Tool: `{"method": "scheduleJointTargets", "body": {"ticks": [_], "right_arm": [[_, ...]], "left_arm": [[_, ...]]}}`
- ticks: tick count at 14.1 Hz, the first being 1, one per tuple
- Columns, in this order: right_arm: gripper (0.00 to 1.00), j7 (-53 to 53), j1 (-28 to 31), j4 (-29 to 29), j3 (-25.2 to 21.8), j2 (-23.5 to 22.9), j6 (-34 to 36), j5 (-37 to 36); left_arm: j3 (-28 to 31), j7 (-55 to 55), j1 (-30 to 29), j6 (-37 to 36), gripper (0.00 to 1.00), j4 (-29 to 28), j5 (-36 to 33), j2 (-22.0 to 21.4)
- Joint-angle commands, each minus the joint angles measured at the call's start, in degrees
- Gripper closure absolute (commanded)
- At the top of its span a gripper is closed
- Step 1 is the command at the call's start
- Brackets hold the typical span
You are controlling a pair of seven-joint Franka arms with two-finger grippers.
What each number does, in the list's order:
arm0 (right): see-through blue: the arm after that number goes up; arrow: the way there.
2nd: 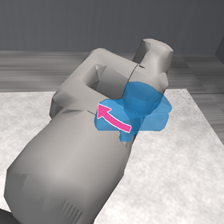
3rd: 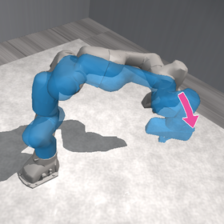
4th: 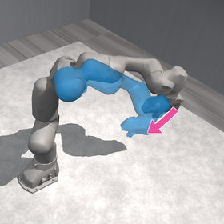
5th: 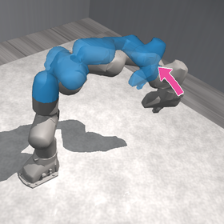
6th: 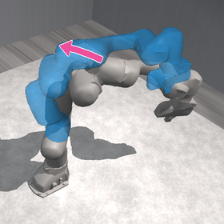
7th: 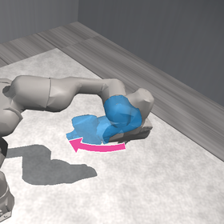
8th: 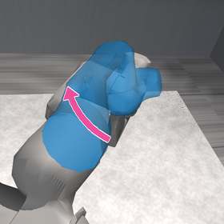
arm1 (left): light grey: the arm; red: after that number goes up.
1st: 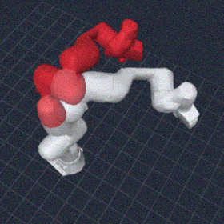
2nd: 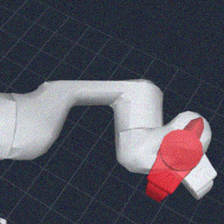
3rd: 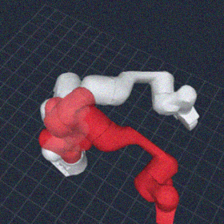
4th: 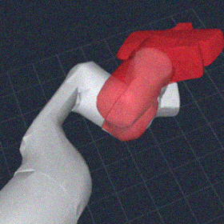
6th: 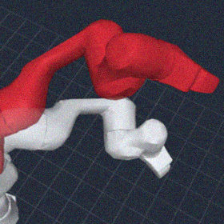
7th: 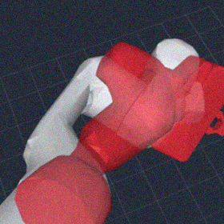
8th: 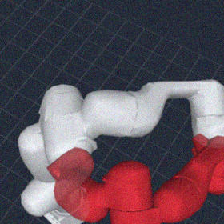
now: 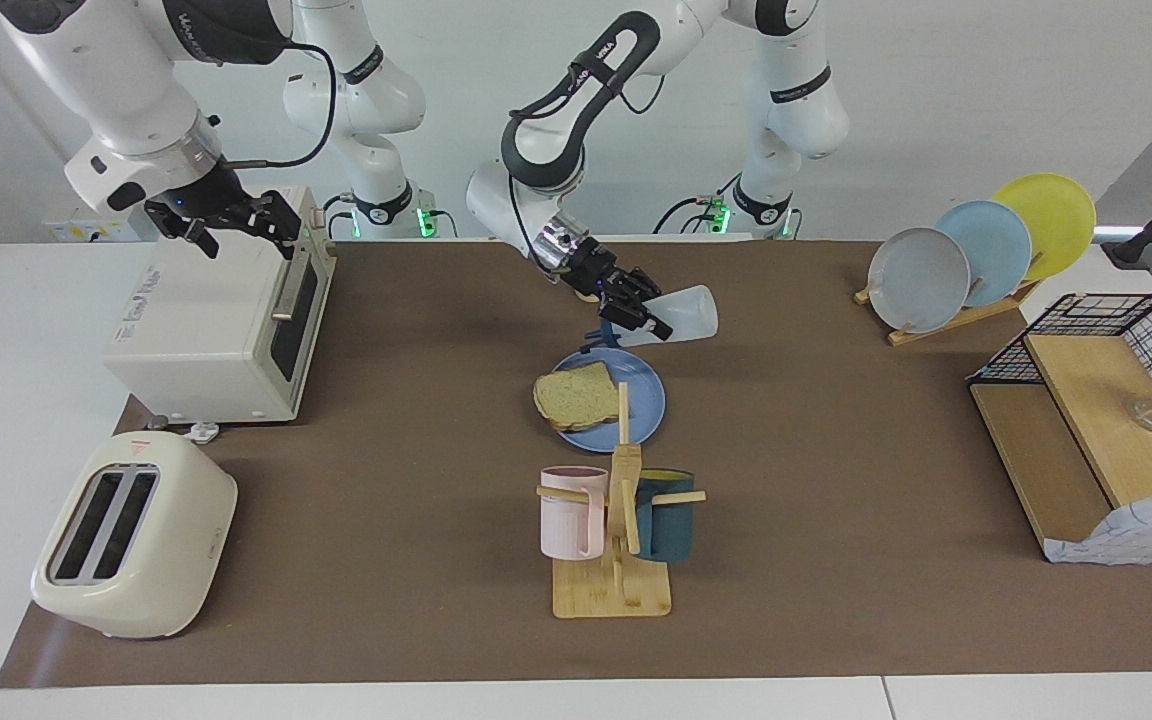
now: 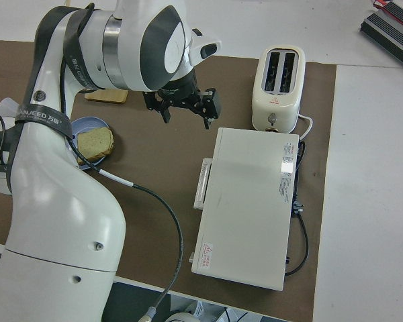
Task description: Put bread on plate and add seasoning
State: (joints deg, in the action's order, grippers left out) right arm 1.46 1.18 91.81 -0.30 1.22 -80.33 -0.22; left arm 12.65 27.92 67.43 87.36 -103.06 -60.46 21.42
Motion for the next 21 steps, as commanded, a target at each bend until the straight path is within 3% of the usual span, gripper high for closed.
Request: {"method": "scheduleJointTargets", "body": {"ticks": [1, 6, 9, 10, 11, 13, 17, 21], "right_arm": [[0.0, -1.7, 0.8, 1.4, 0.5, 1.2, 0.2, -0.3], [0.0, -1.7, 0.8, 1.4, 0.5, 1.2, 0.2, -0.3], [0.0, -1.7, 0.8, 1.4, 0.5, 1.2, 0.2, -0.3], [0.0, -1.7, 0.8, 1.4, 0.5, 1.2, 0.2, -0.3], [0.0, -1.7, 0.8, 1.4, 0.5, 1.2, 0.2, -0.3], [0.0, -1.7, 0.8, 1.4, 0.5, 1.2, 0.2, -0.3], [0.0, -1.7, 0.8, 1.4, 0.5, 1.2, 0.2, -0.3], [0.0, -1.7, 0.8, 1.4, 0.5, 1.2, 0.2, -0.3]], "left_arm": [[0.1, -0.1, -5.8, 3.7, 1.0, 0.0, -0.4, 0.3], [0.1, -0.1, -10.6, 7.3, 1.0, -1.6, -2.9, 0.4], [0.0, -0.1, -7.2, 6.3, 1.0, -4.3, -3.8, 1.2], [0.2, -0.1, -5.0, 5.3, 1.0, -3.2, -3.2, 6.0], [0.1, -0.1, -4.2, 4.1, 1.0, -1.3, -2.6, 7.1], [0.0, -0.1, -3.8, 3.1, 1.0, 1.2, -1.2, 7.4], [0.0, -0.1, 0.8, 1.4, 1.0, 0.9, 0.3, 7.2], [0.4, -0.1, -0.3, 2.1, 1.0, 1.2, 0.3, 7.5]]}}
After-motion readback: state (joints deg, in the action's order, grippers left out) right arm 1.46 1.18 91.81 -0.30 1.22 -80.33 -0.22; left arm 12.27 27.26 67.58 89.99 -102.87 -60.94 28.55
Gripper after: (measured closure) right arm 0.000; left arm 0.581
